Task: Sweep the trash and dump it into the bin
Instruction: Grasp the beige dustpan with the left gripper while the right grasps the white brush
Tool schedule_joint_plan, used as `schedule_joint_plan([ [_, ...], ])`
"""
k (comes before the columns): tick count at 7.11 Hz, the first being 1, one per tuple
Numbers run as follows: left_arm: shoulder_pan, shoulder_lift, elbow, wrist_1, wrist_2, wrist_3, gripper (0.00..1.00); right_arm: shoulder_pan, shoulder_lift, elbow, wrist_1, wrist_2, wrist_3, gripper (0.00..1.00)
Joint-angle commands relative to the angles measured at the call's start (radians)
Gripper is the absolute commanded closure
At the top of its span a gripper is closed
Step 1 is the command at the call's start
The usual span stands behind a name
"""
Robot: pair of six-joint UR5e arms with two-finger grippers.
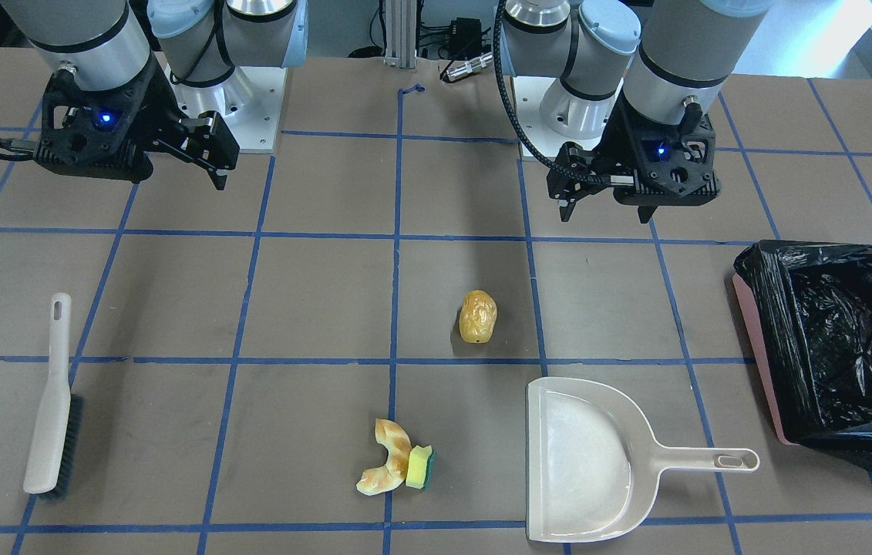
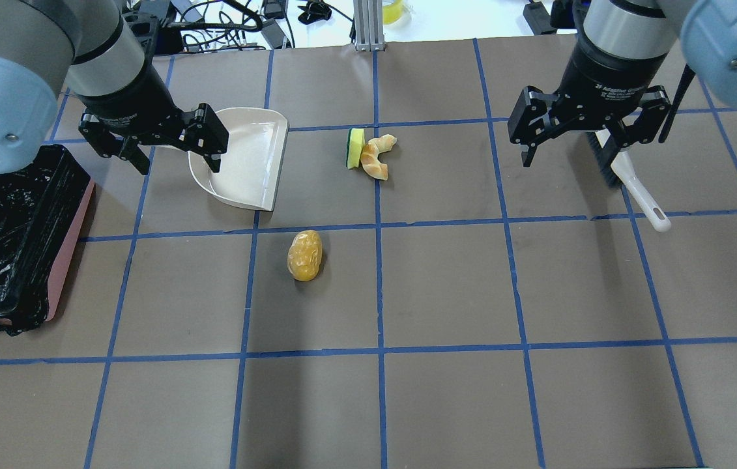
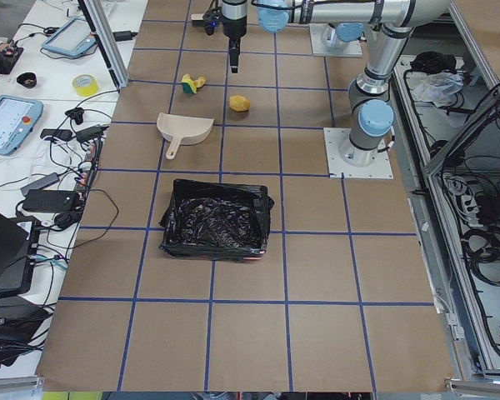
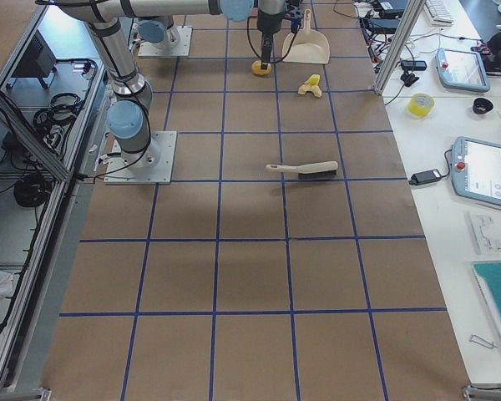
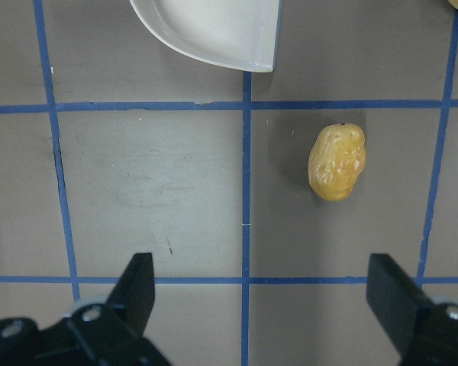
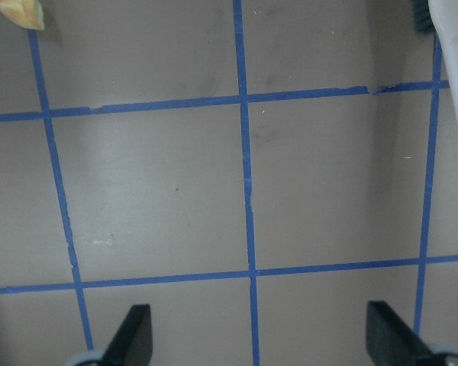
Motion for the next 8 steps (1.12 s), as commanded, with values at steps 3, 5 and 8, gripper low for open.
schedule_joint_plan([
  [3, 0.189, -0.020, -0.003, 0.154, -0.023, -0.164, 0.00, -0.158, 0.133, 0.040, -0.005, -0.069, -0.284, 0.00],
  [5, 0.189, -0.044, -0.018, 0.175, -0.008, -0.653, 0.00, -0.212, 0.199, 0.043, -0.164, -0.093, -0.416, 0.00],
  [8, 0.192, -0.153, -0.032, 0.332, -0.011, -1.025, 0.00, -0.319, 0.381, 0.040, -0.423, -0.154, -0.442, 0.00],
])
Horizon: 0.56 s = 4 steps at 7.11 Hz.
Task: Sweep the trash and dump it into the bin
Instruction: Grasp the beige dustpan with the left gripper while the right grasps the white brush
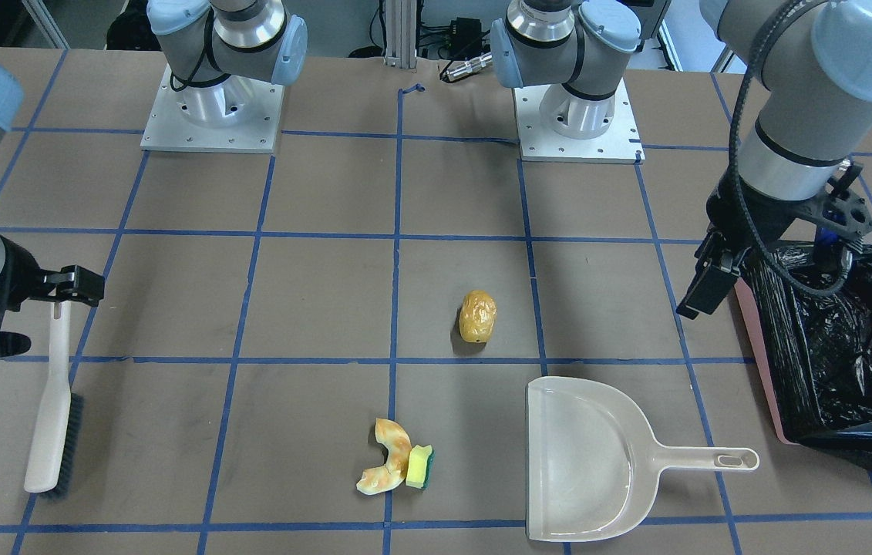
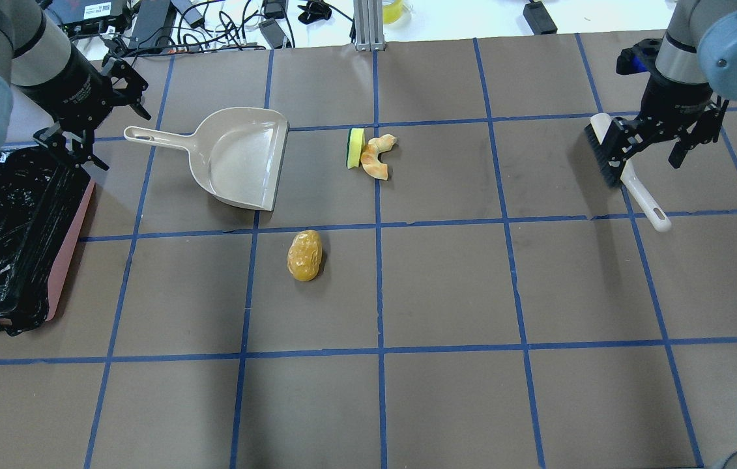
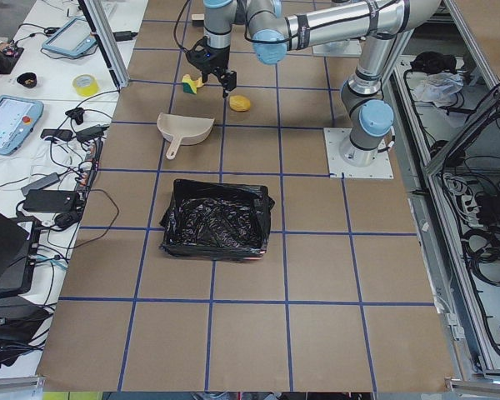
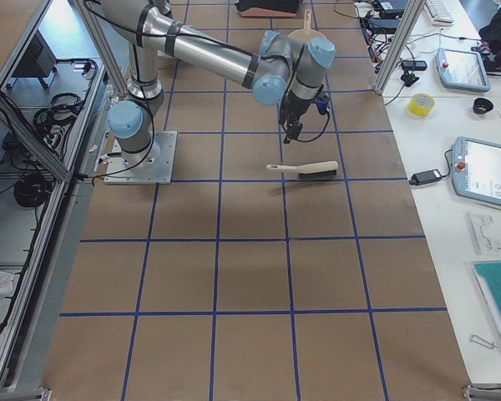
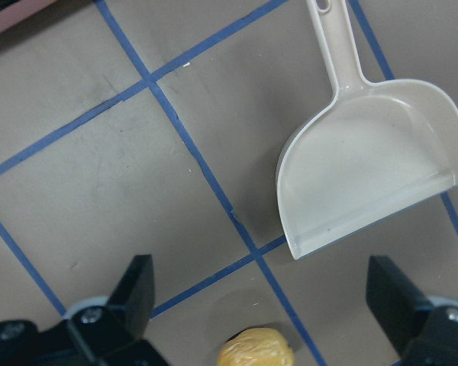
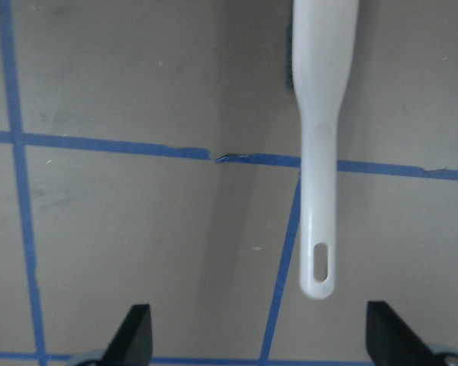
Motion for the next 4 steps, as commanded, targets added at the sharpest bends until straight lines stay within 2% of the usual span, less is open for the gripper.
schedule_joint_plan([
  [1, 0.001, -0.129, 0.027, 0.183, 0.001, -0.156, 0.00, -0.036, 0.090, 0.013, -0.178, -0.014, -0.028, 0.00],
  [2, 0.001, -0.203, 0.068, 0.241, 0.003, -0.182, 0.00, -0.038, 0.084, 0.054, -0.192, -0.027, -0.031, 0.00],
  [4, -0.002, -0.335, 0.124, 0.273, 0.049, -0.207, 0.02, -0.044, 0.076, 0.126, -0.200, -0.034, -0.078, 0.00],
])
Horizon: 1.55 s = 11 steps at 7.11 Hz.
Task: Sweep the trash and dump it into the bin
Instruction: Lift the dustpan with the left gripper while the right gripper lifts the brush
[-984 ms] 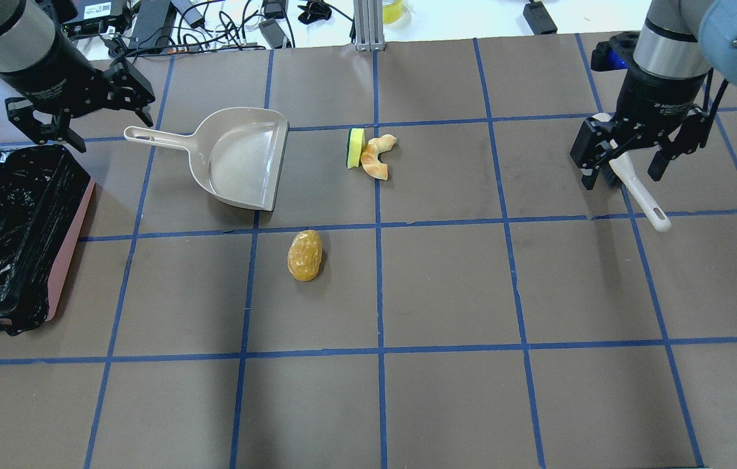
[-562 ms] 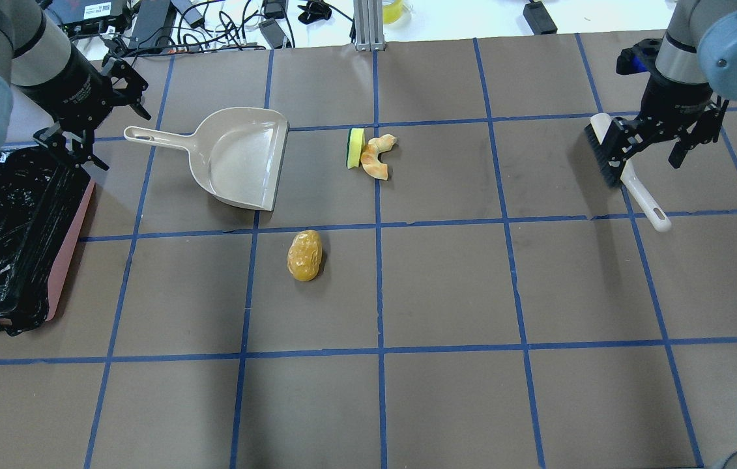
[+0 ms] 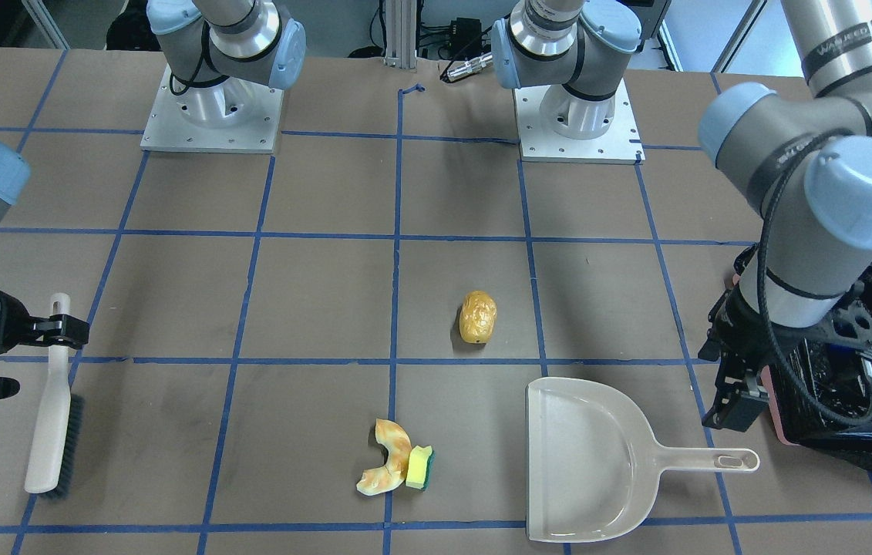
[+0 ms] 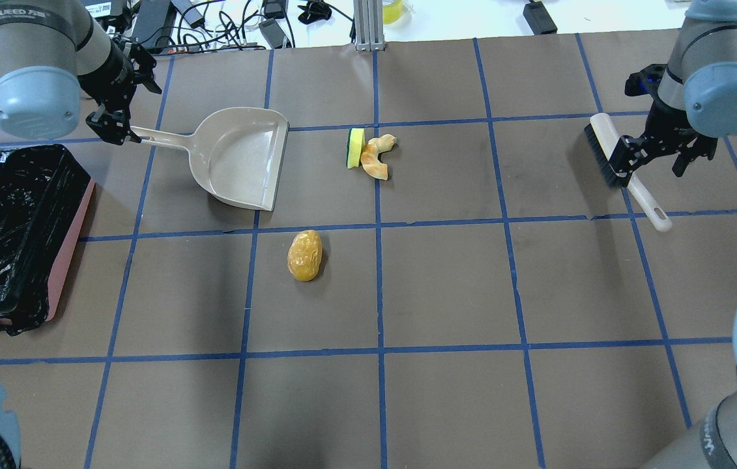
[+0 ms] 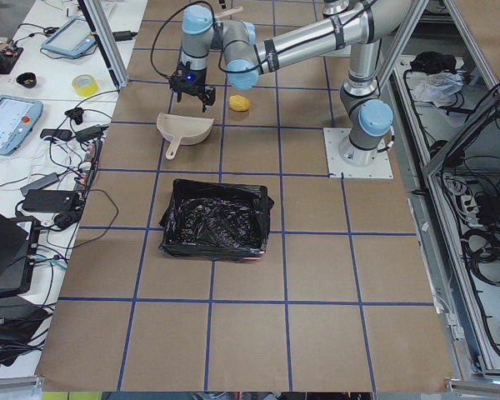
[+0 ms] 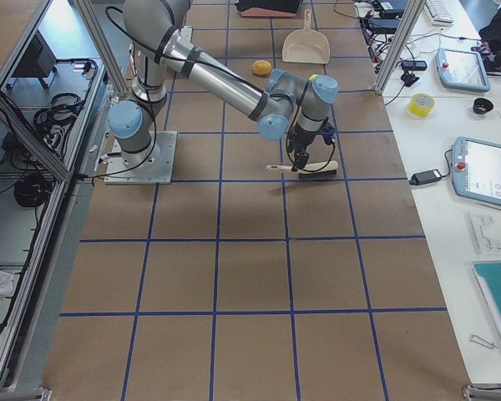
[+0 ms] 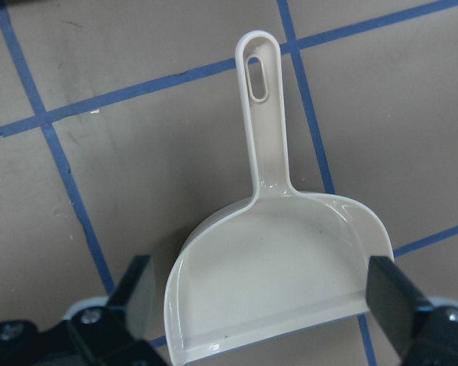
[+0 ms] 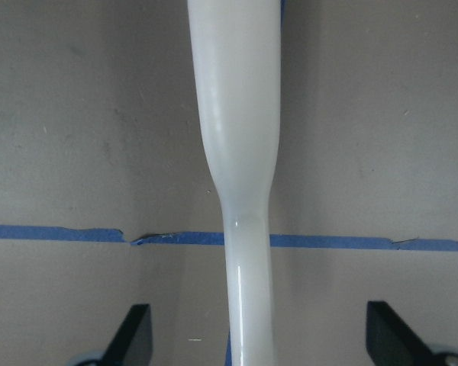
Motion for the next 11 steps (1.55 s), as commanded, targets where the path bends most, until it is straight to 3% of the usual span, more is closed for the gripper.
schedule_joint_plan([
  [1, 0.000, -0.132, 0.028, 0.128, 0.026, -0.081, 0.02, -0.010, -0.004, 0.066, -0.013, -0.006, -0.054, 0.00],
  [3, 0.000, -0.197, 0.036, 0.158, 0.028, -0.131, 0.02, -0.016, -0.002, 0.074, -0.026, -0.026, -0.061, 0.03],
  [5, -0.002, -0.206, 0.036, 0.155, 0.110, -0.130, 0.01, -0.016, -0.004, 0.076, -0.031, -0.026, -0.050, 0.16],
  [6, 0.000, -0.208, 0.034, 0.153, 0.111, -0.136, 0.01, -0.016, -0.004, 0.076, -0.031, -0.026, -0.048, 0.32],
  [8, -0.002, -0.216, 0.030, 0.155, 0.114, -0.137, 0.01, -0.016, -0.004, 0.073, -0.031, -0.026, -0.044, 0.53],
  [11, 0.000, -0.231, 0.024, 0.155, 0.112, -0.146, 0.06, -0.016, -0.007, 0.071, -0.016, -0.027, -0.044, 0.79],
])
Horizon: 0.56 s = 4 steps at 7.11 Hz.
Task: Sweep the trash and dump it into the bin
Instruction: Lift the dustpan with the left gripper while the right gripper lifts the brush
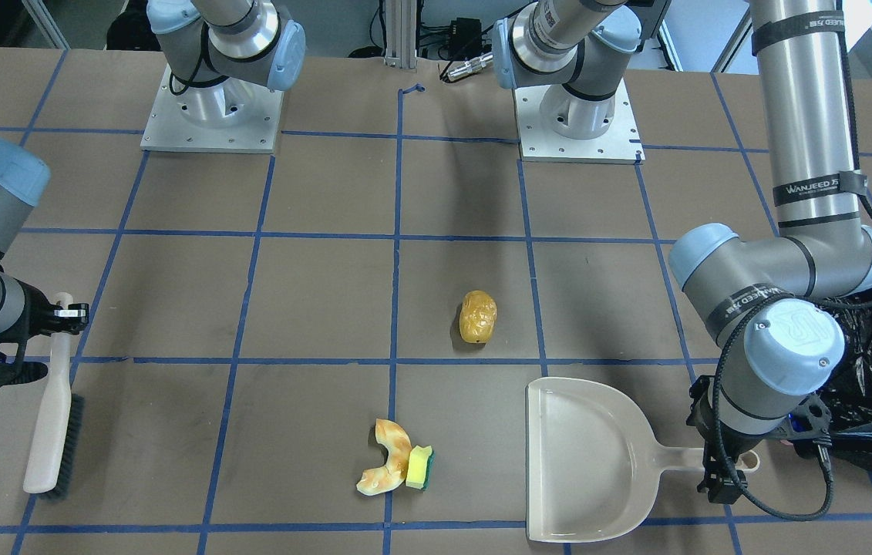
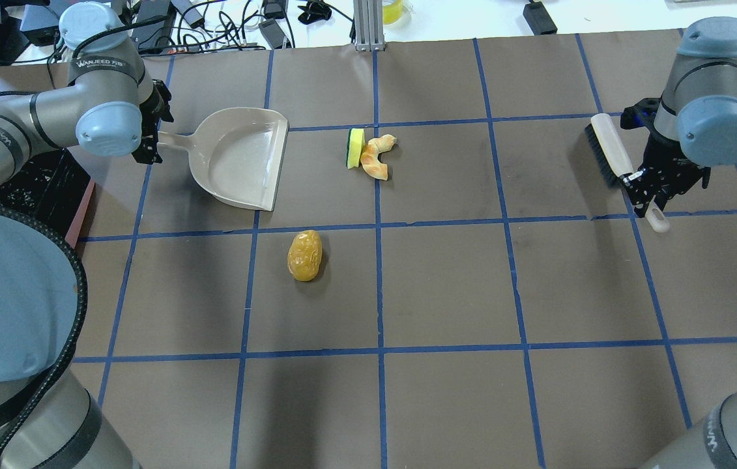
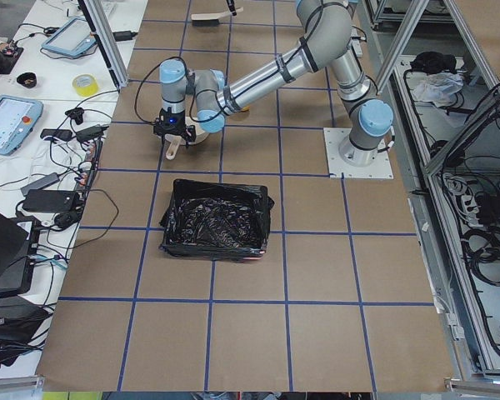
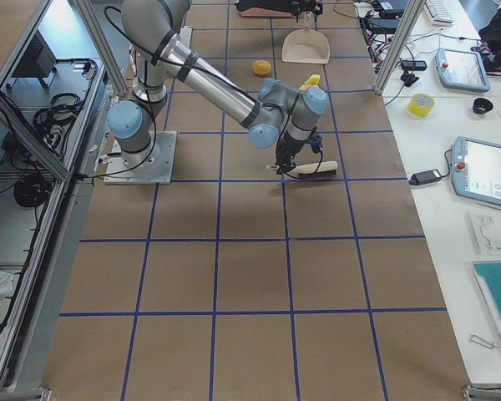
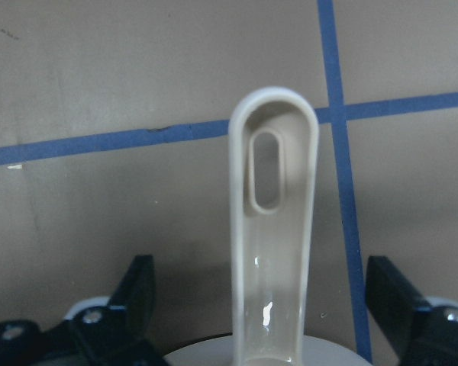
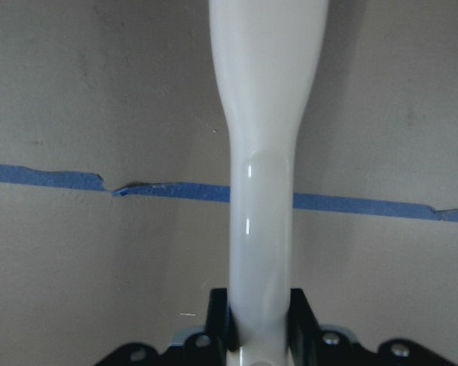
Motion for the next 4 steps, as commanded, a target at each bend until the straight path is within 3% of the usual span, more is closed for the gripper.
schedule_joint_plan([
  [1, 0.000, -0.009, -0.005, 0.000, 0.000, -0.011, 0.24, 0.000, -0.001, -0.002, 0.006, 0.004, 0.000, 0.93],
  [2, 0.000, -0.014, -0.003, -0.001, -0.001, -0.033, 0.61, 0.000, -0.003, -0.010, 0.007, 0.006, 0.003, 1.00],
  [3, 0.000, -0.014, -0.003, -0.002, -0.004, -0.041, 0.94, 0.012, -0.026, -0.030, 0.009, 0.009, 0.063, 0.99],
  [4, 0.000, -0.005, -0.003, 0.002, -0.015, -0.025, 1.00, 0.059, -0.050, -0.047, 0.027, 0.019, 0.172, 1.00],
])
